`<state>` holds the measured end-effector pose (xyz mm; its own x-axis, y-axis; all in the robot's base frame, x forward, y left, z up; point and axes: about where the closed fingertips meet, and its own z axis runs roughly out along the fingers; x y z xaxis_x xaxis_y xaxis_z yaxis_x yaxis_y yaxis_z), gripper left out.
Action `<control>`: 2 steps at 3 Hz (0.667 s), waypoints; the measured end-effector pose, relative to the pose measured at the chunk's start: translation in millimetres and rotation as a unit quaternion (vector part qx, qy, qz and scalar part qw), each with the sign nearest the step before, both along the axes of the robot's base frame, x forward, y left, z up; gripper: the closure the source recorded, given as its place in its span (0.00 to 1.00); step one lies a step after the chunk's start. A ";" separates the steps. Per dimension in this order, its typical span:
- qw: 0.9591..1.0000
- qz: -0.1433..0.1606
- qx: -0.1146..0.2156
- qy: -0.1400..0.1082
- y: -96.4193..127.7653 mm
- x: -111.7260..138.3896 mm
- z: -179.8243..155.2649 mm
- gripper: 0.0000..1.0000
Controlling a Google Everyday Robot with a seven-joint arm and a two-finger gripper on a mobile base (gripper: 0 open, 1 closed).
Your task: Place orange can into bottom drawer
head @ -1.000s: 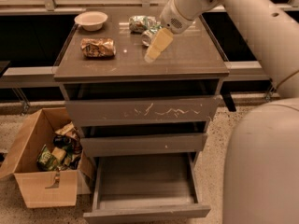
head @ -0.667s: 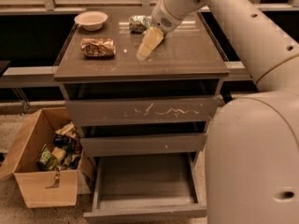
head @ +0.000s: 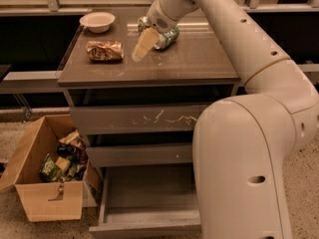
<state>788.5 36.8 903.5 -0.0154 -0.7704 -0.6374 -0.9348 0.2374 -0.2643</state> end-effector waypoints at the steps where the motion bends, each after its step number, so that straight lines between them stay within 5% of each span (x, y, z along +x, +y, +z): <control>1: 1.000 0.011 -0.003 -0.009 28.0 4.4 -1.9 0.00; 2: 1.000 0.026 -0.007 -0.012 63.2 4.5 -4.5 0.00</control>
Offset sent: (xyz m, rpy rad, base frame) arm 0.0036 0.1043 0.0006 -0.0203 -0.0417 0.0852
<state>793.0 100.0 899.0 0.0404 -0.7780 -0.6270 -0.9392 0.1845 -0.2894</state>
